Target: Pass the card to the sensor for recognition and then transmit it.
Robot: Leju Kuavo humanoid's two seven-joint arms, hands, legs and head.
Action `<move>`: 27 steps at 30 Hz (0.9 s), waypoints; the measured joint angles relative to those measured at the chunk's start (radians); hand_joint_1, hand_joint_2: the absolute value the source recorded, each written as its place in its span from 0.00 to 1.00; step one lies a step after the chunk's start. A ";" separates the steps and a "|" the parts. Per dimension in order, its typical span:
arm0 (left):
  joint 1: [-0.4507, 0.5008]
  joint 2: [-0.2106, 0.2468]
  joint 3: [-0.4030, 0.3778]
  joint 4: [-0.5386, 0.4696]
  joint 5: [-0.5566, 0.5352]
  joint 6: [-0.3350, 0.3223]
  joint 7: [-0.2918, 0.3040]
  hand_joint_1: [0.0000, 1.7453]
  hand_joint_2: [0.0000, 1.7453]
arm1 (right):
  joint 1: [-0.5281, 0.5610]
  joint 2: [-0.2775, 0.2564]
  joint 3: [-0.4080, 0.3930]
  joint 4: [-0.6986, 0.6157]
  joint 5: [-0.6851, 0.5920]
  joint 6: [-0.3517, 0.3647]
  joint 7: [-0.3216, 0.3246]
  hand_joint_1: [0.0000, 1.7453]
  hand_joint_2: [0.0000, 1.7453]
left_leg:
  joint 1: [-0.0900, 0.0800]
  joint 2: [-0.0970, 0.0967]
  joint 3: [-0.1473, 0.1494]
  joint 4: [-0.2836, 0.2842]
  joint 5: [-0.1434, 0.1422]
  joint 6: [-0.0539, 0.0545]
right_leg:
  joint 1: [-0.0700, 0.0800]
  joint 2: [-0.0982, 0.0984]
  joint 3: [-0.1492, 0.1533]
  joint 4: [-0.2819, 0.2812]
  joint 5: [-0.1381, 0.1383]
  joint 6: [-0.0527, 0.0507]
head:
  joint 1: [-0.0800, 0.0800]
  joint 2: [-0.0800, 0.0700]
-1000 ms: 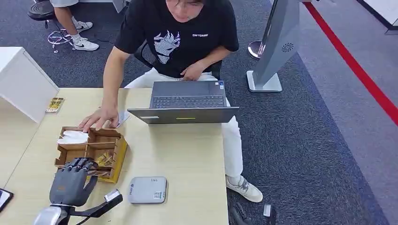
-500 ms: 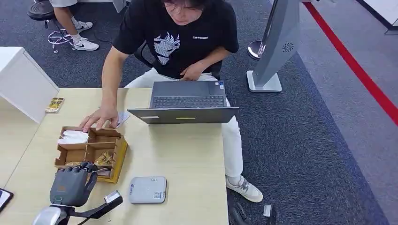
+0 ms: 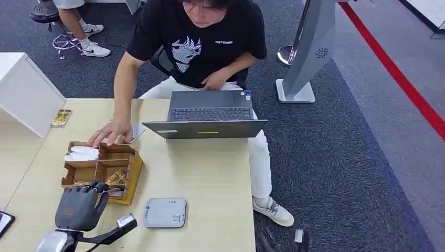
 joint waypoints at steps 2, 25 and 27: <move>-0.003 0.000 0.000 -0.029 0.003 0.007 0.000 1.00 1.00 | 0.000 0.000 0.000 0.000 -0.001 -0.006 0.000 0.00 1.00 | 0.000 0.000 0.000 0.000 0.000 0.000 | 0.000 0.000 0.000 0.000 0.000 0.000 | 0.000 0.000; -0.370 0.084 0.091 -0.191 0.041 -0.196 0.114 1.00 1.00 | -0.026 -0.002 0.070 0.028 0.018 -0.047 0.022 0.00 1.00 | 0.002 -0.001 -0.001 0.000 0.003 -0.001 | 0.002 -0.001 -0.001 0.001 0.002 -0.002 | 0.000 0.000; -0.371 0.085 0.101 -0.178 0.041 -0.196 0.114 1.00 1.00 | -0.027 -0.002 0.072 0.029 0.018 -0.047 0.022 0.00 1.00 | 0.002 -0.001 -0.001 0.000 0.003 -0.001 | 0.002 -0.001 -0.001 0.001 0.002 -0.002 | 0.000 0.000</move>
